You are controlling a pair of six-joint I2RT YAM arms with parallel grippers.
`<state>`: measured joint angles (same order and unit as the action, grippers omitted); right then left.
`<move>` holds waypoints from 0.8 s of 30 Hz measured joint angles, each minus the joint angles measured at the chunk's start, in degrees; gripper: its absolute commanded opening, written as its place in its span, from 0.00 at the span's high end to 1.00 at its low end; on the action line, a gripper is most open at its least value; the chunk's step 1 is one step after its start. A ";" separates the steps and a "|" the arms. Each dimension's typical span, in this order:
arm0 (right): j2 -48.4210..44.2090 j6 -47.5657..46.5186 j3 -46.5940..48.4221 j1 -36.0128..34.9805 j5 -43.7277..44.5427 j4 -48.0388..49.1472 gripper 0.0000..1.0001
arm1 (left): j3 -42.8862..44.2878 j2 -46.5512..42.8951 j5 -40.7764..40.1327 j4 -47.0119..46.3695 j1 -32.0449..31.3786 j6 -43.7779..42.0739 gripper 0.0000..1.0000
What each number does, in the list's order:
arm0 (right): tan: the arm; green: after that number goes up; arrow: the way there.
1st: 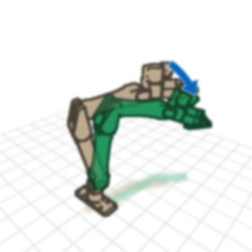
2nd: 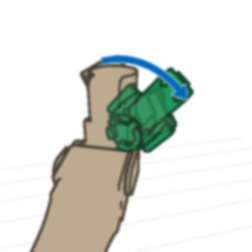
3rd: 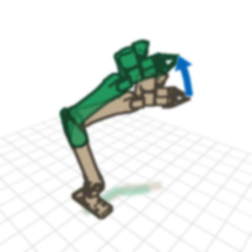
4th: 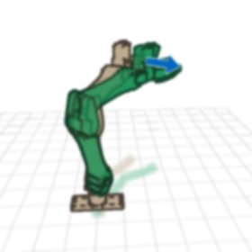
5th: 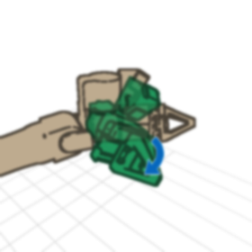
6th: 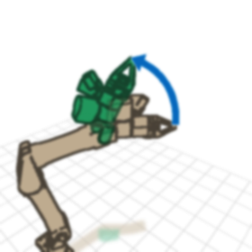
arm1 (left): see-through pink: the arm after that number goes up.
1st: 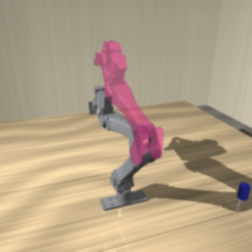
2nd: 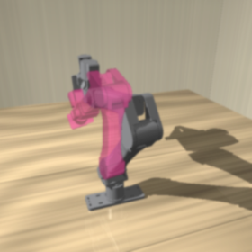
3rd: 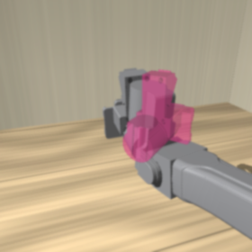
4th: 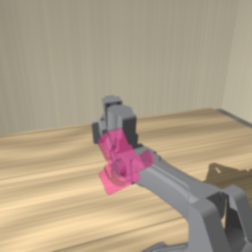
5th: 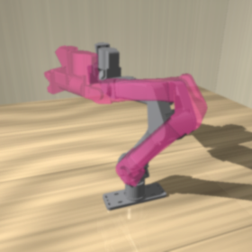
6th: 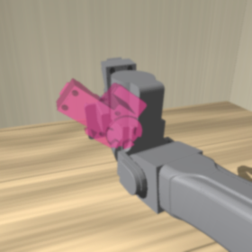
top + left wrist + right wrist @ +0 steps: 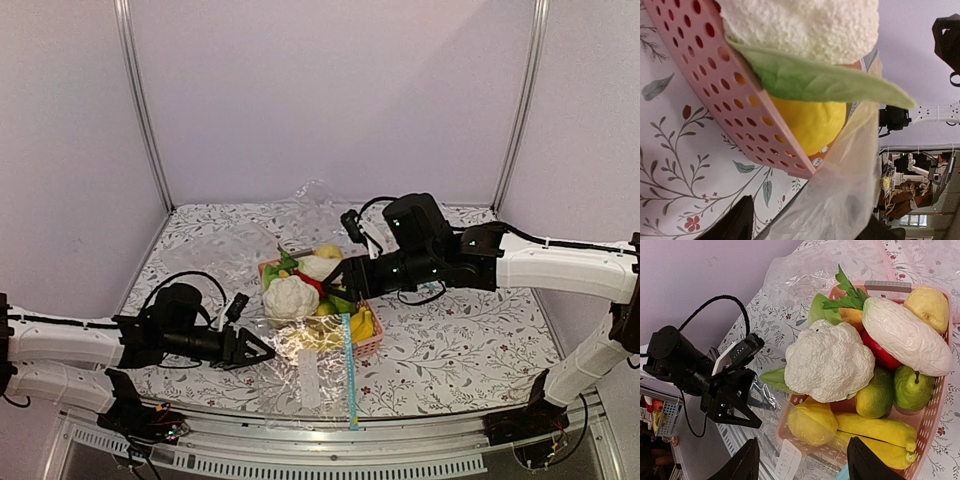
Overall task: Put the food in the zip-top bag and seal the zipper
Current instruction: Pick up the zipper food storage bag at the corner of the board.
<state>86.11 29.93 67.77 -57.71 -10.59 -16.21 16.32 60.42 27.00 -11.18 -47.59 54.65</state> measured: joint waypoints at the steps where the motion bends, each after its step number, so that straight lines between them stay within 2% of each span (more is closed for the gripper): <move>1: -0.02 -0.02 0.00 0.04 0.00 0.09 0.40 | 0.00 0.50 0.15 -0.15 -0.15 -0.11 0.57; 6: -0.13 -0.35 0.00 0.50 0.02 0.61 0.40 | 0.04 -0.20 0.68 -0.39 -0.59 -0.26 0.90; 8: -0.33 -0.50 -0.02 0.83 0.20 0.85 0.40 | 0.11 -2.05 0.46 0.37 -0.66 -1.14 1.00; 17: -4.61 -0.61 -2.60 5.03 1.01 1.42 0.40 | 5.05 -15.02 -0.42 10.97 0.61 -6.88 1.00; 24: -9.33 0.13 -6.84 8.28 -0.07 4.74 0.29 | 15.37 -15.23 3.91 16.22 4.66 -14.38 1.00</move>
<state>76.77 30.06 60.93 -49.43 -10.66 -11.46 31.68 45.19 30.92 5.04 -42.94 40.27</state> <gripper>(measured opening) 0.667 0.004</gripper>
